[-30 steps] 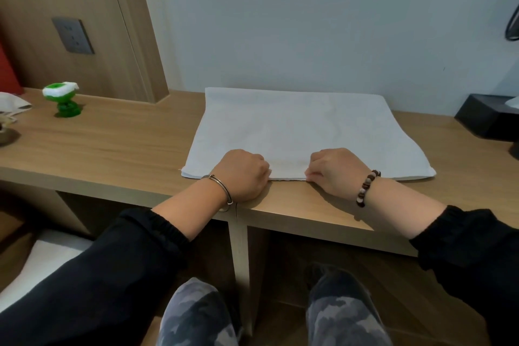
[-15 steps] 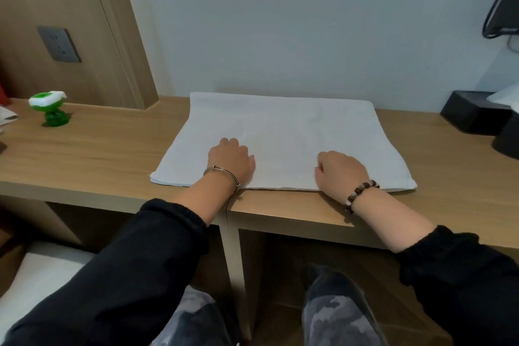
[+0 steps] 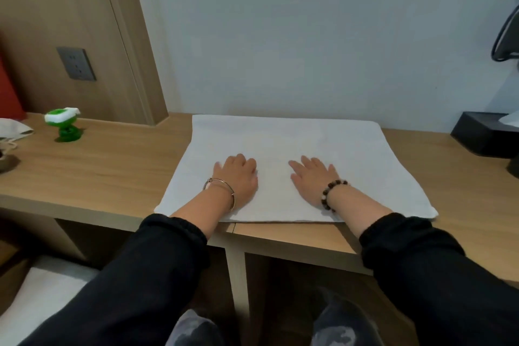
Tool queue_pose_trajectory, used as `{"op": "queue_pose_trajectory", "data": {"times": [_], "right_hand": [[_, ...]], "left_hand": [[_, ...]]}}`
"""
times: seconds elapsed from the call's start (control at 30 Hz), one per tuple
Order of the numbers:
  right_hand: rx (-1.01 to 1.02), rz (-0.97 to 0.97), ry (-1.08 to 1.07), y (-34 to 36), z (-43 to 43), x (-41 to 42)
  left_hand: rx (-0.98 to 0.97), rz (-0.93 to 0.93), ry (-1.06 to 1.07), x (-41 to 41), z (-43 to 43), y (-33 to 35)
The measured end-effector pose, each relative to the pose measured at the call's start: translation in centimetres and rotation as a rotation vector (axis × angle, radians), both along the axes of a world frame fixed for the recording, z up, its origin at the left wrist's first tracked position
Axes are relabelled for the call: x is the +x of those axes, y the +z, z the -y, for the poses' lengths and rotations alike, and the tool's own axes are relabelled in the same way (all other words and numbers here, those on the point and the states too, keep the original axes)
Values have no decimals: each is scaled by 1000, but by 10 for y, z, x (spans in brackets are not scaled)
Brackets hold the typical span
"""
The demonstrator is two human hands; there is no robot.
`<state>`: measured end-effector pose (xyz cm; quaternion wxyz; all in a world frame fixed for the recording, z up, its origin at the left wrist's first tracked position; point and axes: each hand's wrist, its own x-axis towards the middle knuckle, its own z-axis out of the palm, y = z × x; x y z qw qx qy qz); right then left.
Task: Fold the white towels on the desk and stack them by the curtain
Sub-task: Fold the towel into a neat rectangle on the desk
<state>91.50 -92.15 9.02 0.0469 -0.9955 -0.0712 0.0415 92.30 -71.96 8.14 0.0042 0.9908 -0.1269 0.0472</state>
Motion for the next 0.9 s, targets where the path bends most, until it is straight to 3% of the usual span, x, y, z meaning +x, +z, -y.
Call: {"op": "queue_pose_trajectory", "data": {"times": [0.07, 0.17, 0.3, 0.4, 0.5, 0.6, 0.67, 0.77, 0.9], "right_hand": [[14, -62, -10, -11, 4, 4], [25, -3, -44, -10, 9, 10], [-25, -10, -111, 3, 12, 10], [-87, -27, -218, 11, 31, 9], [-335, -111, -359, 22, 38, 12], [-660, -185, -396, 27, 21, 19], [-576, -84, -327, 22, 3, 31], [-216, 28, -99, 10, -32, 50], [-70, 53, 65, -5, -66, 74]], "left_hand": [[3, -178, 117, 5, -5, -6], [22, -195, 133, 12, -8, -1], [18, -301, 34, 11, 3, 10], [92, -364, -179, 14, 15, 22], [-36, -325, -254, 26, 10, 25], [142, -192, -193, 31, -12, 6], [116, -210, -125, 31, -23, -13], [22, -184, -130, 27, -22, -29], [-3, -149, -163, 7, -20, -33]]}}
